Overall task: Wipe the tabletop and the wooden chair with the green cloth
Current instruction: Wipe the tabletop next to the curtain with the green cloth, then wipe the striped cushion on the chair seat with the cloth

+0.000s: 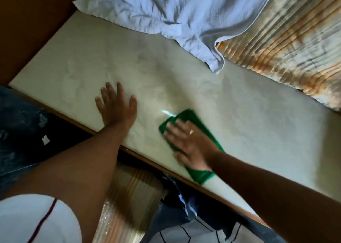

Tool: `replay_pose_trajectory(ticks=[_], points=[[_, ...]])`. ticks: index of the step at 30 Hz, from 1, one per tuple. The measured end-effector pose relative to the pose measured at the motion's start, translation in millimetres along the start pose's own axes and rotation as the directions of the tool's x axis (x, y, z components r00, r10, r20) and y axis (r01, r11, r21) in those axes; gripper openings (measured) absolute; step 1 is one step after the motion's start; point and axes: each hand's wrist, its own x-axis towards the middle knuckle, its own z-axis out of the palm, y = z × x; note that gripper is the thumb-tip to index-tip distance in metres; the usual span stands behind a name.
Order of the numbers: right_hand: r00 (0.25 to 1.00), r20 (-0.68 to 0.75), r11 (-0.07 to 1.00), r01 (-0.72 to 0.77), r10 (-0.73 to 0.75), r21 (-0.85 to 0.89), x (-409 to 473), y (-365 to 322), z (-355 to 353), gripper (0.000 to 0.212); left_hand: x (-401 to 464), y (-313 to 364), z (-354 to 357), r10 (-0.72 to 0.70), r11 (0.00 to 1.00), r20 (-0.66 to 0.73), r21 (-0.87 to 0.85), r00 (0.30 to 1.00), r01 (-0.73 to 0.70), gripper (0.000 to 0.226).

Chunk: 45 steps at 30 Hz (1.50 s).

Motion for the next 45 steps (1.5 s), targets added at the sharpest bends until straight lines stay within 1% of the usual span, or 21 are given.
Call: replay_pose_trajectory(ticks=[2, 4, 6, 9, 11, 13, 15, 16, 18, 20, 22, 24, 26, 27, 30, 33, 35, 37, 39, 42, 45], points=[[0.975, 0.066, 0.977, 0.213, -0.214, 0.011, -32, -3, 3, 0.065, -1, -1, -2, 0.023, 1.0, 0.043, 0.01, 0.999, -0.023, 0.079], [0.964, 0.068, 0.966, 0.256, -0.258, 0.032, -61, 19, -1, 0.066, -3, -4, -9, 0.057, 0.998, 0.113, 0.007, 0.992, -0.058, 0.079], [0.99, 0.067, 0.991, 0.125, -0.128, 0.039, -87, 48, -12, 0.067, -15, -2, -17, 0.116, 0.993, 0.175, -0.01, 0.978, -0.116, 0.079], [0.988, 0.066, 0.99, -0.137, 0.138, -0.021, -115, 72, -27, 0.068, -59, 35, -30, 0.299, 0.954, 0.12, -0.061, 0.947, -0.293, 0.066], [0.944, 0.0, 0.944, -0.33, 0.331, 0.022, -133, 74, -31, 0.072, -98, 83, -35, 0.416, 0.908, 0.083, -0.098, 0.906, -0.408, 0.062], [0.824, -0.108, 0.83, -0.547, 0.557, 0.109, -151, 74, -35, 0.068, -128, 131, -33, 0.459, 0.883, 0.08, -0.152, 0.885, -0.444, 0.06], [0.681, -0.101, 0.687, -0.707, 0.725, 0.165, -169, 71, -38, 0.057, -148, 167, -29, 0.444, 0.881, 0.182, -0.266, 0.877, -0.391, 0.06], [0.65, -0.063, 0.649, -0.739, 0.757, 0.178, -178, 68, -38, 0.056, -155, 180, -25, 0.43, 0.886, 0.235, -0.298, 0.872, -0.356, 0.064], [0.621, 0.064, 0.59, -0.767, 0.781, 0.251, -191, 60, -37, 0.059, -161, 198, -20, 0.365, 0.921, 0.308, -0.259, 0.878, -0.292, 0.071], [0.598, 0.212, 0.525, -0.79, 0.773, 0.316, -192, 55, -35, 0.061, -160, 206, -18, 0.317, 0.939, 0.364, -0.251, 0.876, -0.235, 0.067], [0.597, 0.336, 0.473, -0.793, 0.729, 0.385, -185, 58, -37, 0.051, -157, 200, -20, 0.336, 0.919, 0.435, -0.348, 0.836, -0.188, 0.054], [0.624, 0.414, 0.413, -0.766, 0.663, 0.493, -173, 63, -44, 0.036, -157, 177, -27, 0.368, 0.868, 0.471, -0.483, 0.801, -0.115, 0.039], [0.668, 0.428, 0.353, -0.711, 0.609, 0.608, -161, 61, -53, 0.026, -167, 136, -36, 0.37, 0.768, 0.464, -0.641, 0.805, 0.016, 0.02], [0.69, 0.418, 0.308, -0.672, 0.591, 0.674, -153, 54, -58, 0.022, -177, 111, -40, 0.353, 0.687, 0.453, -0.719, 0.819, 0.103, 0.013], [0.765, 0.369, 0.211, -0.539, 0.528, 0.816, -124, 12, -68, 0.023, -218, 30, -45, 0.223, 0.352, 0.476, -0.853, 0.85, 0.385, 0.012], [0.838, 0.332, 0.215, -0.454, 0.434, 0.865, -83, -60, -56, 0.019, -267, -58, -34, 0.046, 0.076, 0.508, -0.861, 0.86, 0.504, 0.02], [0.875, 0.31, 0.315, -0.433, 0.373, 0.844, -55, -109, -34, 0.018, -299, -109, -19, -0.094, -0.037, 0.532, -0.846, 0.841, 0.531, 0.021], [0.899, 0.345, 0.468, -0.436, 0.271, 0.769, -25, -163, 2, 0.018, -330, -160, 4, -0.262, -0.028, 0.523, -0.844, 0.811, 0.535, 0.026], [0.897, 0.394, 0.586, -0.432, 0.2, 0.686, 0, -207, 41, 0.018, -355, -199, 31, -0.388, 0.007, 0.529, -0.817, 0.755, 0.577, 0.031], [0.864, 0.473, 0.671, -0.453, 0.169, 0.587, 41, -261, 108, 0.02, -377, -257, 77, -0.508, 0.023, 0.544, -0.767, 0.668, 0.641, 0.031], [0.835, 0.527, 0.735, -0.456, 0.158, 0.502, 89, -287, 158, 0.02, -361, -310, 114, -0.535, 0.027, 0.529, -0.769, 0.659, 0.639, 0.031]])
